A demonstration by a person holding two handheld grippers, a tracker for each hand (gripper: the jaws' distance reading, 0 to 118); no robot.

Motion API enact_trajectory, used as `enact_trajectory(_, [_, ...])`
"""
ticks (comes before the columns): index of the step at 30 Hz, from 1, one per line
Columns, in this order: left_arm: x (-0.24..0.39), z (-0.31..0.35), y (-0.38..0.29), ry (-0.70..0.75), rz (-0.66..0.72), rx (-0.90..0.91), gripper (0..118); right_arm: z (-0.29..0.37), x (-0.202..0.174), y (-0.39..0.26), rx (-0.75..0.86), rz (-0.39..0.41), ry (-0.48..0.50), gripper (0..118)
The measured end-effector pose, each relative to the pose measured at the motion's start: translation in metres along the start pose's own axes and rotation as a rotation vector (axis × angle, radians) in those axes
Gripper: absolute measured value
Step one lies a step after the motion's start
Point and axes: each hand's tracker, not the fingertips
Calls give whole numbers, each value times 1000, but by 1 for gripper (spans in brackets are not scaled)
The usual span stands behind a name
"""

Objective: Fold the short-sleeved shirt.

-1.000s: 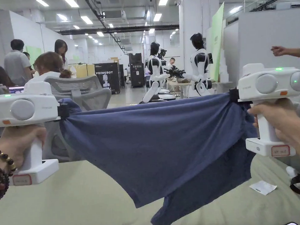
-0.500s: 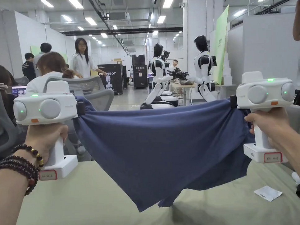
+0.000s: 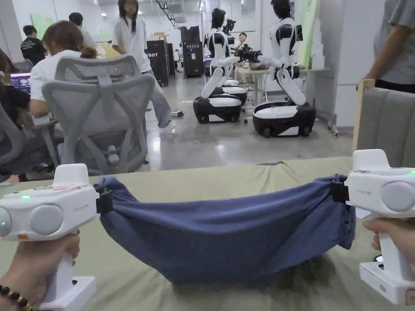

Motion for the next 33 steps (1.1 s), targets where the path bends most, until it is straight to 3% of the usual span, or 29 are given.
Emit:
enact_trajectory(4, [16, 66, -80, -11, -86, -75, 3, 51, -5, -79, -90, 33, 35, 9])
enact_trajectory(6, [25, 81, -113, 1, -54, -177, 3, 60, -10, -110, -158, 16, 13, 9])
enact_trajectory(9, [37, 66, -161, -11, 3, -416, 3, 46, -24, -149, -341, 69, 28, 9])
enact_trajectory(13, [52, 41, -193, 35, -17, -529, 3, 11, -31, -185, -570, 190, -33, 9])
enact_trajectory(16, [52, 30, -201, 76, -42, -581, 5, 2, -18, -194, -586, 141, -11, 13])
enact_trajectory(17, [52, 30, -201, 73, -41, -572, 14, 2, -16, -192, -567, 123, -9, 26])
enact_trajectory(18, [50, 32, -199, 69, -36, -563, 32, 4, -14, -188, -557, 105, -5, 46])
enact_trajectory(19, [49, 38, -196, 59, -31, -549, 65, 8, -14, -185, -517, 119, -19, 74])
enact_trajectory(20, [47, 41, -194, 52, -25, -529, 110, 19, -12, -182, -455, 138, -28, 110])
enact_trajectory(21, [45, 45, -190, 51, -13, -507, 118, 25, -12, -179, -387, 156, -33, 118])
enact_trajectory(22, [43, 49, -186, 52, 1, -487, 108, 30, -11, -176, -354, 151, -23, 116])
enact_trajectory(26, [42, 72, -162, 35, 78, -398, 105, 51, -15, -156, -313, 61, 42, 113])
enact_trajectory(27, [37, 80, -158, 43, 81, -384, 98, 55, -17, -152, -300, 35, 49, 109])
enact_trajectory(28, [37, 86, -154, 52, 71, -347, 81, 57, -18, -150, -270, 16, 55, 98])
enact_trajectory(29, [38, 90, -152, 63, 50, -316, 38, 60, -21, -148, -241, 17, 56, 69])
enact_trajectory(30, [39, 92, -150, 81, 26, -288, 3, 62, -26, -146, -216, 26, 46, 34])
enact_trajectory(31, [35, 96, -150, 107, 14, -277, 0, 63, -31, -145, -207, 48, 30, 6])
enact_trajectory(33, [35, 100, -148, 100, 16, -293, 0, 66, -37, -144, -206, 53, 28, 0])
